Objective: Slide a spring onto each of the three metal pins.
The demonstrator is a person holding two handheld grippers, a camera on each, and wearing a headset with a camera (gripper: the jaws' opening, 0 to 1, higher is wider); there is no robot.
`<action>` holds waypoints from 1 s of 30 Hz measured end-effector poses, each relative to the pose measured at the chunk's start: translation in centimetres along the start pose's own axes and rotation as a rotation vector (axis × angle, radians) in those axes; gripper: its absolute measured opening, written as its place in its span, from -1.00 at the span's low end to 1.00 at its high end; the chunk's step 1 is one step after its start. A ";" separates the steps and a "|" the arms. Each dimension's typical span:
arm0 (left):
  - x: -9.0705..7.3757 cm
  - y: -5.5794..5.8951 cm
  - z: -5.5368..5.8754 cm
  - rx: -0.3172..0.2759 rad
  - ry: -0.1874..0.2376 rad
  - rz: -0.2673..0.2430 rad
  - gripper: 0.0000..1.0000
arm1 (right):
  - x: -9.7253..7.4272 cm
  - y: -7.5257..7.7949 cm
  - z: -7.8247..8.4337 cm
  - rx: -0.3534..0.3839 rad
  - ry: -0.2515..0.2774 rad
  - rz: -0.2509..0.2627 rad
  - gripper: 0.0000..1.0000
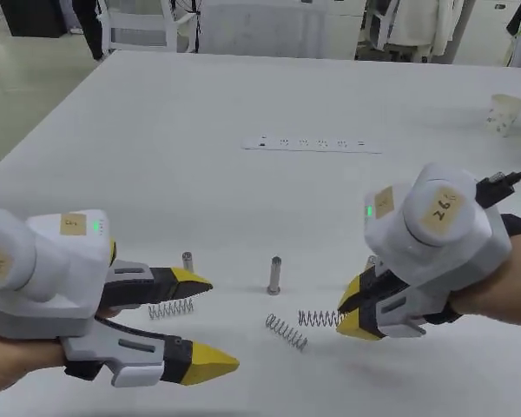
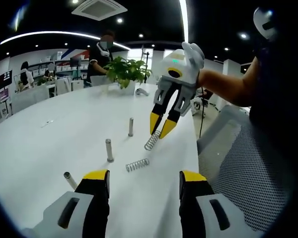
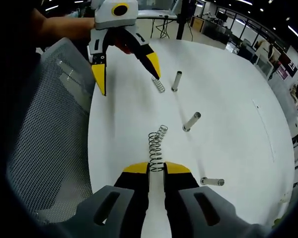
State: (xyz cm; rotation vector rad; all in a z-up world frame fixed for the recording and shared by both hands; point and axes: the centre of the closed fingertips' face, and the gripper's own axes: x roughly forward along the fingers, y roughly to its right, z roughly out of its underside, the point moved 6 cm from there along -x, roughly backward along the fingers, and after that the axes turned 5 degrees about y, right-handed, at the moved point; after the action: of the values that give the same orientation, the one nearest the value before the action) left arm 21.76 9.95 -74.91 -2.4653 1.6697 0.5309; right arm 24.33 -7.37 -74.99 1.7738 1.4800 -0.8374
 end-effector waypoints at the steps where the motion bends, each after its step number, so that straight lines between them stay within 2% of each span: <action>1: 0.1 0.1 0.0 0.001 0.000 0.002 0.01 | 0.0 -0.1 -0.1 -0.004 -0.001 -0.002 -0.84; 30: 1.3 0.3 -0.8 0.032 -0.012 0.046 -0.10 | 0.0 -0.6 -2.4 -0.078 0.034 -0.021 -0.84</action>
State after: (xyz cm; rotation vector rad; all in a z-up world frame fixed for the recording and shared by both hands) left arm 22.12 8.47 -74.54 -2.4025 1.7205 0.5189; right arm 23.84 -5.29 -73.65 1.7257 1.5356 -0.7530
